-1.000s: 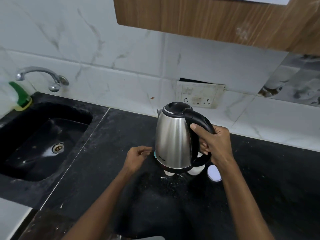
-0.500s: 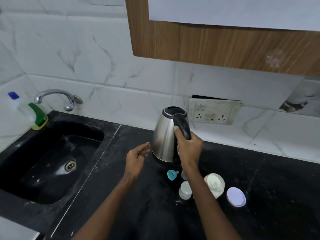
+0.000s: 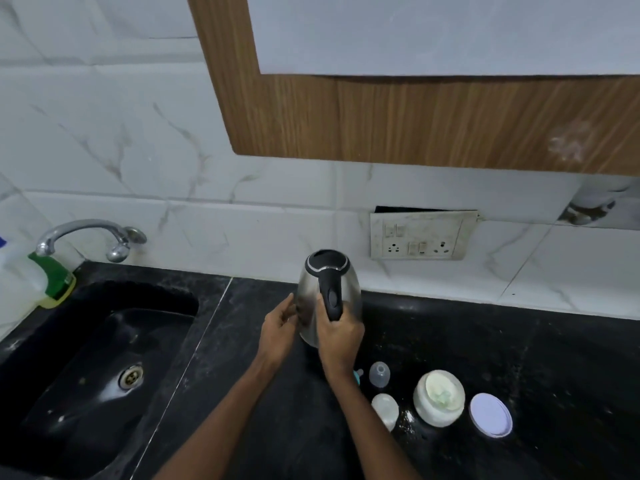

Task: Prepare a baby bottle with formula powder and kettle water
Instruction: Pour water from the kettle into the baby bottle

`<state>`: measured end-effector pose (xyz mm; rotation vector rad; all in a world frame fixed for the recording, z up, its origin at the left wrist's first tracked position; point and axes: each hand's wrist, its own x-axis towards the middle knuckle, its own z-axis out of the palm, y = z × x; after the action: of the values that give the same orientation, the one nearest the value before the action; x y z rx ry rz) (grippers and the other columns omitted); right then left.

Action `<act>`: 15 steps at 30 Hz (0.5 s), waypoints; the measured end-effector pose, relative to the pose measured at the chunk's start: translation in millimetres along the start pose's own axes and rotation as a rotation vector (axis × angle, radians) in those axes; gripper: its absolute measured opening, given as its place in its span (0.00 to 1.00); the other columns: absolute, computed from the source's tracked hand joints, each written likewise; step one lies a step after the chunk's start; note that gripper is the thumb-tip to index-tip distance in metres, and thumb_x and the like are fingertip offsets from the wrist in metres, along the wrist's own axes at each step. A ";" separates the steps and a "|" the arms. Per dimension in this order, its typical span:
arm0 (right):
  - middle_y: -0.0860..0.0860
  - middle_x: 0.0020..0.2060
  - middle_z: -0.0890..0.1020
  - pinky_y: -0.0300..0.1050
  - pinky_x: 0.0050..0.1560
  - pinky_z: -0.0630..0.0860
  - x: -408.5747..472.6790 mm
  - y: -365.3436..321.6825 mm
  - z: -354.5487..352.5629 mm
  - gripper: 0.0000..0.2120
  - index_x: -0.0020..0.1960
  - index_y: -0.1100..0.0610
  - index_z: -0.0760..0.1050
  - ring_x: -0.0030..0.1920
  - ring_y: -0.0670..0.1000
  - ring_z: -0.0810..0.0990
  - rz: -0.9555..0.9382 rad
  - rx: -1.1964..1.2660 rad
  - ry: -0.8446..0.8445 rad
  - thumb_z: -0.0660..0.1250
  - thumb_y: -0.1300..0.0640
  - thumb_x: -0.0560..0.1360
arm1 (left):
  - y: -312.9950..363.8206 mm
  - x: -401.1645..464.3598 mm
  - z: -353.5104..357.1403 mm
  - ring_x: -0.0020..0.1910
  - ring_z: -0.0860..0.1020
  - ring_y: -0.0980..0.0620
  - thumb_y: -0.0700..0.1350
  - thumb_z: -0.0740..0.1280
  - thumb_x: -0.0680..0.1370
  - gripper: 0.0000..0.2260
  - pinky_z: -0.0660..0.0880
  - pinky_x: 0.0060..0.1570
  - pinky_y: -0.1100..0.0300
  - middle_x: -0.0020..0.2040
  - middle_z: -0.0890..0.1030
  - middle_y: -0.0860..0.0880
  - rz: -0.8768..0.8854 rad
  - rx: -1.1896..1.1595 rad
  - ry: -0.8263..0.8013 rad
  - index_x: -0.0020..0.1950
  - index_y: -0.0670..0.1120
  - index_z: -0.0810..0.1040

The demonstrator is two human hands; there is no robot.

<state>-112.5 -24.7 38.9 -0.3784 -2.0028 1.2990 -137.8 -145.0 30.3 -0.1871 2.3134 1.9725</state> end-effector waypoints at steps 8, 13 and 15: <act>0.48 0.29 0.79 0.38 0.30 0.73 -24.3 27.2 19.3 0.20 0.42 0.58 0.78 0.28 0.47 0.77 0.132 -0.088 -0.072 0.68 0.41 0.79 | -14.3 11.9 6.8 0.56 0.82 0.39 0.27 0.58 0.79 0.22 0.77 0.59 0.43 0.55 0.86 0.37 -0.037 -0.020 -0.147 0.58 0.47 0.85; 0.50 0.36 0.81 0.42 0.36 0.77 -25.3 34.1 18.3 0.16 0.50 0.59 0.77 0.35 0.48 0.80 0.200 -0.075 -0.213 0.69 0.45 0.80 | -5.2 6.7 13.1 0.53 0.81 0.44 0.43 0.67 0.77 0.13 0.75 0.64 0.34 0.56 0.84 0.34 -0.055 -0.099 -0.164 0.59 0.52 0.85; 0.51 0.40 0.82 0.44 0.40 0.78 -22.9 32.9 20.4 0.16 0.54 0.60 0.75 0.39 0.49 0.81 0.246 -0.045 -0.278 0.68 0.46 0.81 | -2.7 12.2 14.1 0.57 0.83 0.44 0.50 0.70 0.74 0.22 0.76 0.67 0.36 0.58 0.84 0.37 -0.101 -0.157 -0.157 0.69 0.51 0.80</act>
<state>-114.7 -36.9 -4.3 -0.5007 -2.2755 1.5291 -149.5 -131.9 23.5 -0.1514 2.0149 2.0395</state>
